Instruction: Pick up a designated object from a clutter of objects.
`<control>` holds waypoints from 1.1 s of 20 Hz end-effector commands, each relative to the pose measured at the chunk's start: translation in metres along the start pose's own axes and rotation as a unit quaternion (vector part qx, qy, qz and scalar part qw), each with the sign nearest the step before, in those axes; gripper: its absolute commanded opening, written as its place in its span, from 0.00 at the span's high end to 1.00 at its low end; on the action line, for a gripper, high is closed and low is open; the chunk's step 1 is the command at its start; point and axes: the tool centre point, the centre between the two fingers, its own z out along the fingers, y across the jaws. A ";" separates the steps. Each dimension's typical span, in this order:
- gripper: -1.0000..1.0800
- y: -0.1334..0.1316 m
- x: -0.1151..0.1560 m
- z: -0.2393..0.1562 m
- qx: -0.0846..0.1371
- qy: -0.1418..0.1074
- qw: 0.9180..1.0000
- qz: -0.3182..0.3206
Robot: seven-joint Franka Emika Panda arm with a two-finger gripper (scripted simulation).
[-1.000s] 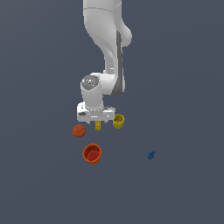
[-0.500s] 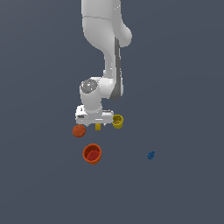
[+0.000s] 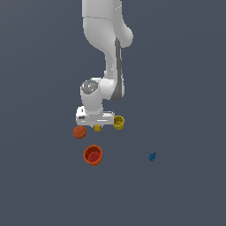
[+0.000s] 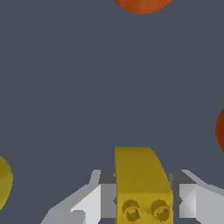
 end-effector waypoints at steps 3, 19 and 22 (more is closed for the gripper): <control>1.00 0.000 0.000 -0.001 0.000 0.000 1.000 0.000; 1.00 -0.035 -0.009 -0.064 0.001 -0.002 1.000 -0.001; 1.00 -0.048 -0.012 -0.087 0.001 -0.003 1.000 -0.001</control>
